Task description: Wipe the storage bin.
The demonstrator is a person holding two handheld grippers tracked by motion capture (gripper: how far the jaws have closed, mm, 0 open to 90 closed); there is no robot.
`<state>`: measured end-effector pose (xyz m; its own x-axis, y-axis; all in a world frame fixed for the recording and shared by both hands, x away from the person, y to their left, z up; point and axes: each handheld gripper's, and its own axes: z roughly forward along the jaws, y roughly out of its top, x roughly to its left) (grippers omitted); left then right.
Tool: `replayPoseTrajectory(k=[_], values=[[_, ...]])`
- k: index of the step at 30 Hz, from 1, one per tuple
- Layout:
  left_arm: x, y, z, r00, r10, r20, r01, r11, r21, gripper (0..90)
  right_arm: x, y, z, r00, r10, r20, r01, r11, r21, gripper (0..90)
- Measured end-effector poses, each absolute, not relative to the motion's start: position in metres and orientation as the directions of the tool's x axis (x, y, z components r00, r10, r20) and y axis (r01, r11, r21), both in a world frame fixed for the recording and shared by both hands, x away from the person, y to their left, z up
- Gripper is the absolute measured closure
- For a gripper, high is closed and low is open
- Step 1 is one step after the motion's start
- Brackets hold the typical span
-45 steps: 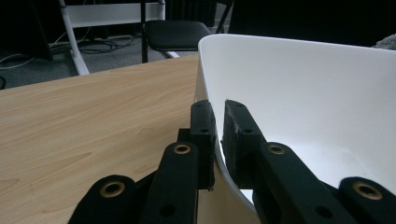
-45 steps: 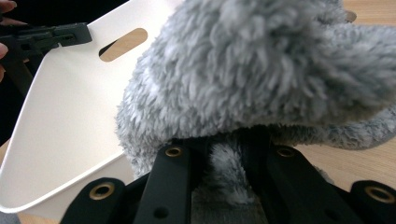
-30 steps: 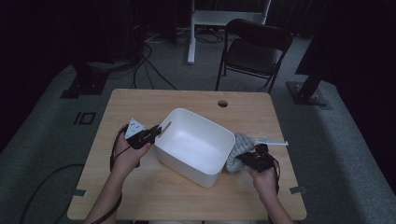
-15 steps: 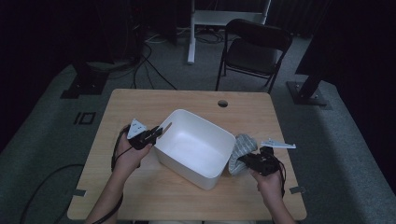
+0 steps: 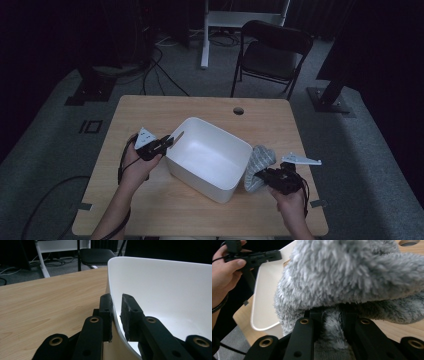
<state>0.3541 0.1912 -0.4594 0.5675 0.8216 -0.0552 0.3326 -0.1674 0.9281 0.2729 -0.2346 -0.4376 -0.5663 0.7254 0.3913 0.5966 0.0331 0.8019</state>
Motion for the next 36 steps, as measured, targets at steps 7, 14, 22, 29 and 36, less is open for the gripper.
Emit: replayPoseTrajectory(k=[7,14,22,29,36], values=[[0.353,0.190,-0.457,0.546,0.837,-0.038,0.338,-0.178,0.924,82.4,0.278,-0.220,-0.442,-0.566,0.747,0.350,0.584,0.064,0.809,76.6],[0.354,0.192,-0.457,0.538,0.842,-0.050,0.340,-0.162,0.926,81.3,0.295,-0.220,-0.444,-0.539,0.774,0.332,0.578,0.052,0.815,76.9],[0.355,0.195,-0.458,0.513,0.856,-0.071,0.345,-0.130,0.929,80.9,0.322,-0.217,-0.470,-0.491,0.784,0.379,0.639,0.028,0.769,77.3],[0.355,0.197,-0.459,0.509,0.857,-0.075,0.347,-0.125,0.930,80.1,0.320,-0.222,-0.468,-0.499,0.769,0.399,0.642,0.019,0.767,77.2],[0.354,0.196,-0.458,0.509,0.859,-0.060,0.343,-0.138,0.929,79.9,0.300,-0.230,-0.454,-0.521,0.765,0.379,0.610,0.023,0.792,77.1]])
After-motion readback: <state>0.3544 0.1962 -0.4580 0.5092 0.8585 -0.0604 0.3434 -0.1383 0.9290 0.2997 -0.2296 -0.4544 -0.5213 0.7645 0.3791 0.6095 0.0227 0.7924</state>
